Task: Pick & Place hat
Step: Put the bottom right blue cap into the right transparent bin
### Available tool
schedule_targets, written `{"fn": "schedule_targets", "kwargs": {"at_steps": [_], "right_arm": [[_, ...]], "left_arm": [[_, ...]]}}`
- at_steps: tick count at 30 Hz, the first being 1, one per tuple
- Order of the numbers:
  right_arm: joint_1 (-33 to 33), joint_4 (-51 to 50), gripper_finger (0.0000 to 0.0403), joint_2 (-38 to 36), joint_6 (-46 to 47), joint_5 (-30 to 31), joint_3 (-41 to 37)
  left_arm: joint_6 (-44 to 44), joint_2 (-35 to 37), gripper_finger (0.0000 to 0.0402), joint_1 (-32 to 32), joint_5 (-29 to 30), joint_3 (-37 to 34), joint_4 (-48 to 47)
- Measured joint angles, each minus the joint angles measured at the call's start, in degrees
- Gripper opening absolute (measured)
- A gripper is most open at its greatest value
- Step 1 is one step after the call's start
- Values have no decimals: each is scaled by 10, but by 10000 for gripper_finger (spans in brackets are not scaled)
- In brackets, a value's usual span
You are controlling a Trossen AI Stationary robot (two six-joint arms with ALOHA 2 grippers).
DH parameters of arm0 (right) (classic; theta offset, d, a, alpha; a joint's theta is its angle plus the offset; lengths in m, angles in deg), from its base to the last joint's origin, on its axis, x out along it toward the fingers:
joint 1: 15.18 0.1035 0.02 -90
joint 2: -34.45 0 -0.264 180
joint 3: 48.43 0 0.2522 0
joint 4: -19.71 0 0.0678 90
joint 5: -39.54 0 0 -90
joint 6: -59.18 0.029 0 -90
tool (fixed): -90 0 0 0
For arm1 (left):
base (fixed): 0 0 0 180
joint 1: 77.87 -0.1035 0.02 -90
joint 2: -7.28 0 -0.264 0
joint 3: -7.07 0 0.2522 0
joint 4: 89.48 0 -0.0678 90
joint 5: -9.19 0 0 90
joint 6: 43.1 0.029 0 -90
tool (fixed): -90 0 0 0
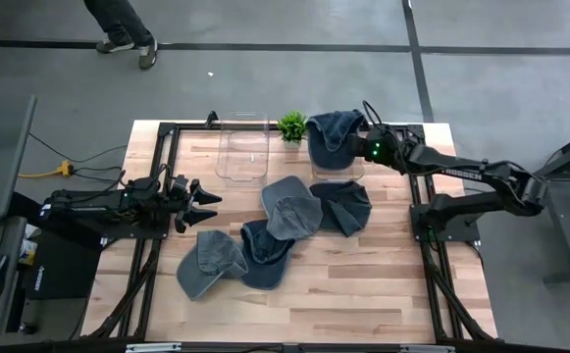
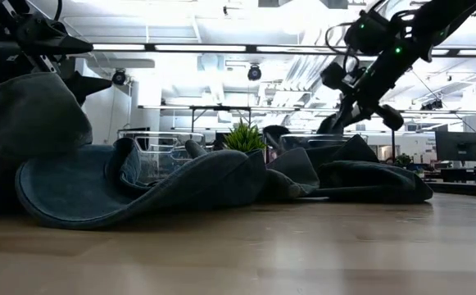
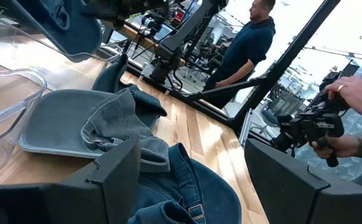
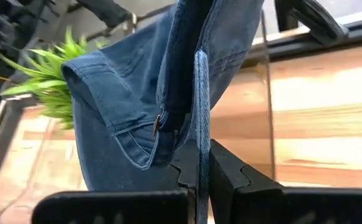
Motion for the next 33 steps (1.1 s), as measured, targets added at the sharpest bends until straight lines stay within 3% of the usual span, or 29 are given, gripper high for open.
{"fn": "schedule_targets", "kwargs": {"at_steps": [8, 15, 23, 33], "right_arm": [[-21, -36, 13, 7, -22, -38, 0], [-34, -42, 58, 7, -48, -78, 0], [-34, -41, 86, 7, -64, -80, 0], [-34, -38, 163, -16, -122, -79, 0]], "left_arm": [[0, 0, 266, 0, 0, 0, 0], [0, 0, 266, 0, 0, 0, 0], [0, 0, 266, 0, 0, 0, 0], [0, 0, 266, 0, 0, 0, 0]]}}
